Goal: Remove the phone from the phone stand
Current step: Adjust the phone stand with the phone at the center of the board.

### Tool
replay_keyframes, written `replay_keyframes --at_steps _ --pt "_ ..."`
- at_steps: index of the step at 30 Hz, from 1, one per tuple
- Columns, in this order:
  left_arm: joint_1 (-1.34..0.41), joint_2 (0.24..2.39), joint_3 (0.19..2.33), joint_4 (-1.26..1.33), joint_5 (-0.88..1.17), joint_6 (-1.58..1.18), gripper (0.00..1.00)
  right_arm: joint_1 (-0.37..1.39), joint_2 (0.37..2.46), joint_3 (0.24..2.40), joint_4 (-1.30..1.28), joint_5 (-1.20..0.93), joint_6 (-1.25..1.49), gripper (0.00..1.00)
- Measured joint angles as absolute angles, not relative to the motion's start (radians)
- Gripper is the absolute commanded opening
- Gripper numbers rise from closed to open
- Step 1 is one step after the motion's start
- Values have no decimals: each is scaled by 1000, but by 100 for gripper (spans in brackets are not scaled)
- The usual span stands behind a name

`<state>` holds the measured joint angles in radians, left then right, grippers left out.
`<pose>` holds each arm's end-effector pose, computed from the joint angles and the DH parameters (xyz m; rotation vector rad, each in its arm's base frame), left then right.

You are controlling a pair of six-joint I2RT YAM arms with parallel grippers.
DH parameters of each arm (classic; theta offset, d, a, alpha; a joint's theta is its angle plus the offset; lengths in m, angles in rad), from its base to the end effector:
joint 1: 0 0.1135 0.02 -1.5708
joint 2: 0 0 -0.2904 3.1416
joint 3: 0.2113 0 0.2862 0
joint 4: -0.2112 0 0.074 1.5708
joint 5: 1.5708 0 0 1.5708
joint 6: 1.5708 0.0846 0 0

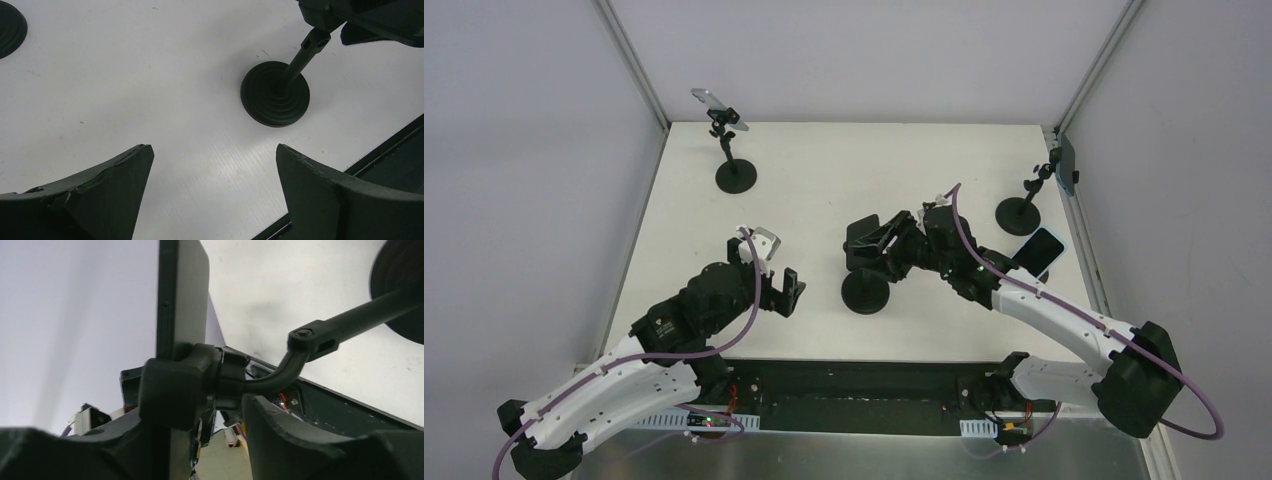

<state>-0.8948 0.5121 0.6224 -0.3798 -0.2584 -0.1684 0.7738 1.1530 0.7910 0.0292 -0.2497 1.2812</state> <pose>0.1348 -0.1336 0.3048 0.4868 1.7965 -0.5074 0.2233 0.2474 0.2850 0.3693 2.2244 1.5154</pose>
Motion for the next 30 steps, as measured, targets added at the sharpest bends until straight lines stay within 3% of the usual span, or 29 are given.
replay_keyframes --at_steps 2,5,16,24,30 --pt "-895 505 622 -379 -258 -168 99 775 1156 808 -20 -249 1268 88" --pt "-895 494 622 -379 -258 -168 99 775 1157 825 -99 -244 1237 99" --pt "-895 487 618 -380 -259 -168 99 775 1095 927 -263 -232 1104 100" --pt "-895 448 606 -379 -250 -171 99 775 991 1087 -558 -75 793 99" --pt "-895 455 592 -347 -241 -219 95 745 975 1141 -743 146 661 82"
